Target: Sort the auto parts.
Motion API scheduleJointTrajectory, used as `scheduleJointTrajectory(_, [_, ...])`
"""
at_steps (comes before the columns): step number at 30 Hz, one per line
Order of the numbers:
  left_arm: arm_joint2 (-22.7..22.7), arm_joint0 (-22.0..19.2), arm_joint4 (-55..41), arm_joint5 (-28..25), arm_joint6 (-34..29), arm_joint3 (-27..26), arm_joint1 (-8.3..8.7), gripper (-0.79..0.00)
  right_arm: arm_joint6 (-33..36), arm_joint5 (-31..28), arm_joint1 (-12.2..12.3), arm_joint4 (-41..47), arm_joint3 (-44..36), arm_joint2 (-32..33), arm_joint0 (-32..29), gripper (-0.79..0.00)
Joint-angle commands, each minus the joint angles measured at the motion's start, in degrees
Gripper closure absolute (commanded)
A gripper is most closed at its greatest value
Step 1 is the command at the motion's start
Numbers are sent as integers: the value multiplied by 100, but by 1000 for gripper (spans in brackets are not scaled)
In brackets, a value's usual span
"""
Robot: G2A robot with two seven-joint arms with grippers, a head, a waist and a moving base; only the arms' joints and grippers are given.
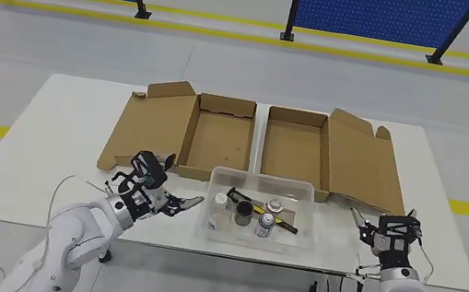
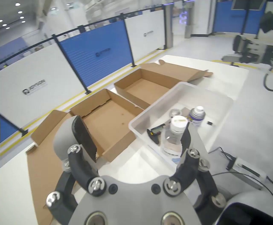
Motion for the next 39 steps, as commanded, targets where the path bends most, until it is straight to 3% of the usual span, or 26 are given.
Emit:
scheduleJointTrajectory(1, [130,-38,47,-187,24,84,2,-785,0,0,0,0,0,0,0,-785])
scheduleJointTrajectory(20, [1386,-1095,-219,-303,-404,1385,-145,-785,0,0,0,0,0,0,0,-785])
scheduleJointTrajectory(29, [1715,-1467,-601,-260,-473,1956,-220,-785,0,0,0,0,0,0,0,-785])
scheduleJointTrajectory(39, [1903,-1591,-532,-181,-393,2109,-247,-785,0,0,0,0,0,0,0,-785])
